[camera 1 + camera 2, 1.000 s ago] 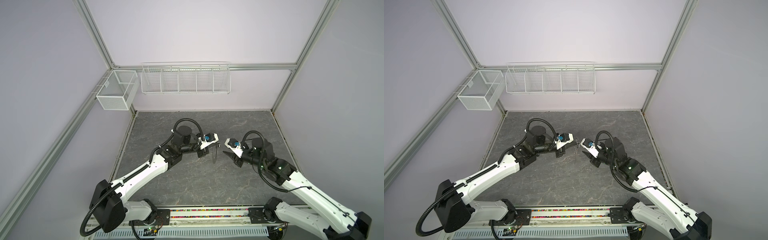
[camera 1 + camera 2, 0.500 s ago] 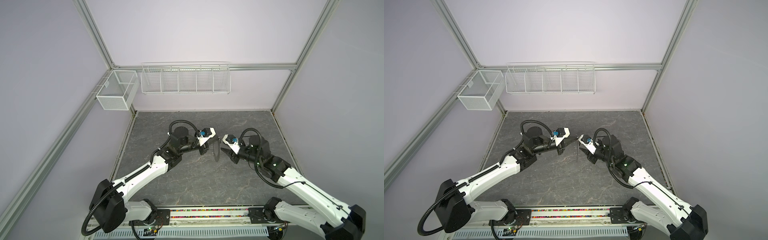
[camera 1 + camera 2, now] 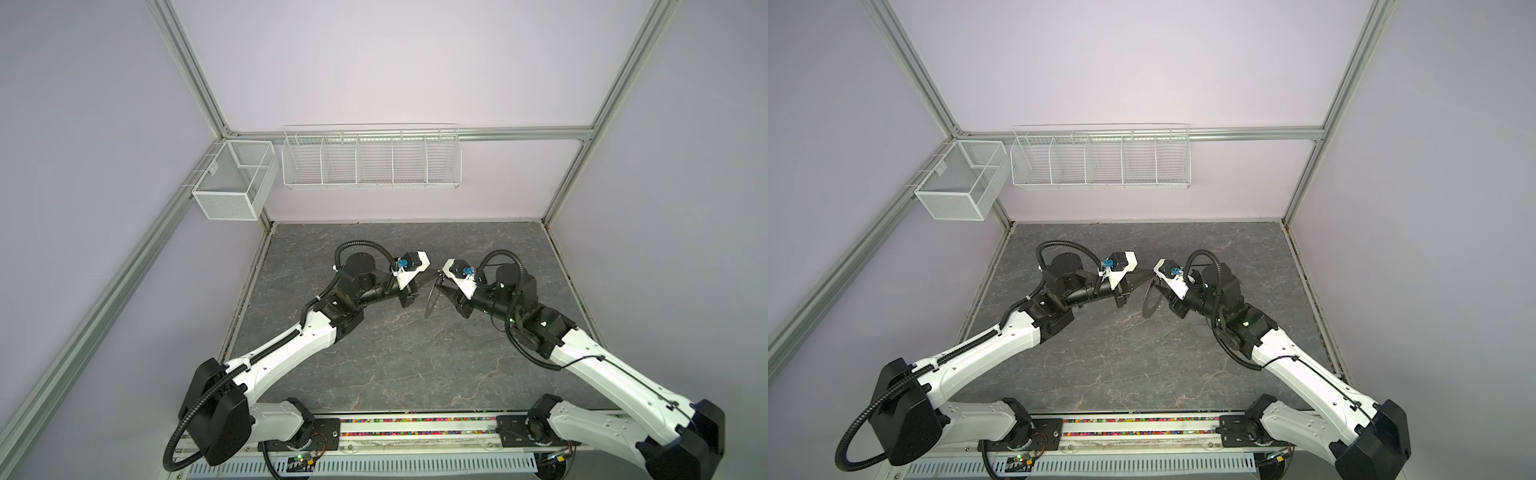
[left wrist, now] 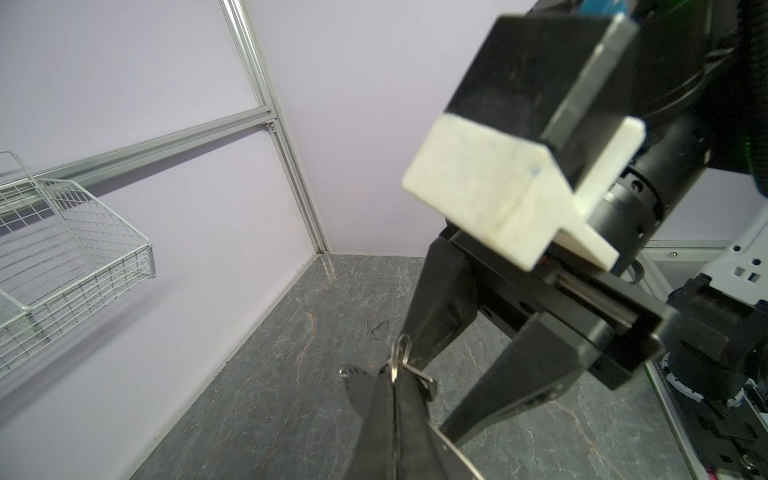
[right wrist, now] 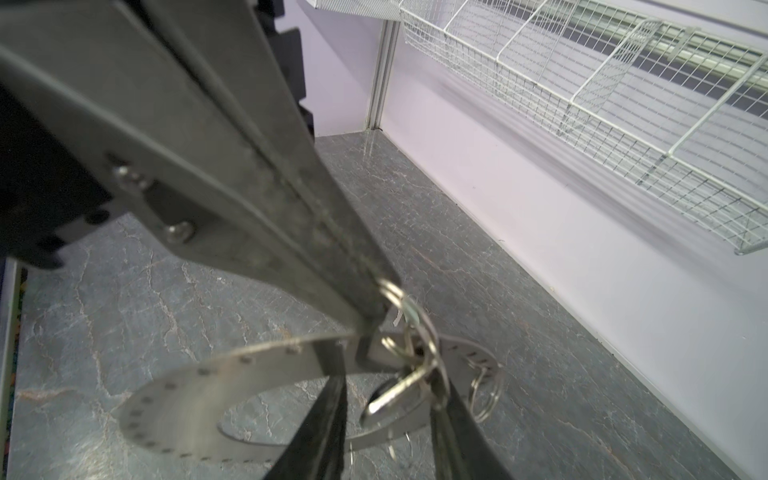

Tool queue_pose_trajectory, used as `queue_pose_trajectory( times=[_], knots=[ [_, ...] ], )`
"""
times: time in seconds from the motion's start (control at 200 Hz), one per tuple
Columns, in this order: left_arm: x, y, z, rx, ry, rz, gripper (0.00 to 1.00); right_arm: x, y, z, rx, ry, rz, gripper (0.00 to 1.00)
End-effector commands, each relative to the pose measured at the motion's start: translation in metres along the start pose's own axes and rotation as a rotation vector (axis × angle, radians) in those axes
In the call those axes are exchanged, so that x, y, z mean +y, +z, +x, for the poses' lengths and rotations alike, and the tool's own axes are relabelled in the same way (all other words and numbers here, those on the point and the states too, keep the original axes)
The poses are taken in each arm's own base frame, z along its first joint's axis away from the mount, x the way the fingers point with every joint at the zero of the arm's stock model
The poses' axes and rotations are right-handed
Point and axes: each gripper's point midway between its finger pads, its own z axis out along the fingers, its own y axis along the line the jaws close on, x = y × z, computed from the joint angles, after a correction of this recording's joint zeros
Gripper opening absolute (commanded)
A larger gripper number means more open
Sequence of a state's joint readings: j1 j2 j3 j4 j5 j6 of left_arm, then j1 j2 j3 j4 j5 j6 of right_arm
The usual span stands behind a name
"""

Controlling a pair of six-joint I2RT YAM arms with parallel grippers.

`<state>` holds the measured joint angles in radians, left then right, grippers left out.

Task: Attach keys to a key ring
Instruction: Insert the key into the keyring.

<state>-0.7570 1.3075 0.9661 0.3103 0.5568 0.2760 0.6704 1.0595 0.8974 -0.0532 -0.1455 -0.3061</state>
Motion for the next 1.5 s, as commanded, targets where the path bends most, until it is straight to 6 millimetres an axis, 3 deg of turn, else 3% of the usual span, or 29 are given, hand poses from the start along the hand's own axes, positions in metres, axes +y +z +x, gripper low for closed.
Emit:
queue_pose_trajectory(
  times=[0.0, 0.14, 0.6, 0.845, 1.149, 1.214, 1.379, 1.494],
  knots=[
    [0.006, 0.002, -0.012, -0.038, -0.007, -0.009, 0.0, -0.006, -0.002, -0.02, -0.041, -0.023, 0.025, 0.33],
    [0.01, 0.002, -0.011, -0.034, -0.014, -0.032, 0.0, -0.012, -0.007, -0.02, -0.041, -0.022, 0.067, 0.27],
    [0.029, 0.005, -0.026, -0.09, -0.067, -0.108, 0.0, -0.024, -0.008, 0.006, 0.091, -0.07, 0.174, 0.07],
    [0.041, 0.008, -0.037, -0.162, -0.093, -0.143, 0.0, -0.02, 0.001, 0.013, 0.127, -0.105, 0.191, 0.07],
    [0.046, 0.012, -0.036, -0.206, -0.107, -0.161, 0.0, -0.024, 0.015, 0.017, 0.145, -0.08, 0.244, 0.07],
    [0.045, 0.012, -0.034, -0.207, -0.112, -0.154, 0.0, -0.022, 0.017, 0.015, 0.137, -0.083, 0.236, 0.12],
    [0.041, 0.005, -0.03, -0.21, -0.106, -0.122, 0.0, -0.022, 0.001, 0.012, 0.146, -0.134, 0.23, 0.27],
    [0.035, -0.002, -0.03, -0.216, -0.098, -0.074, 0.0, 0.005, -0.018, 0.016, 0.136, -0.182, 0.036, 0.3]
  ],
)
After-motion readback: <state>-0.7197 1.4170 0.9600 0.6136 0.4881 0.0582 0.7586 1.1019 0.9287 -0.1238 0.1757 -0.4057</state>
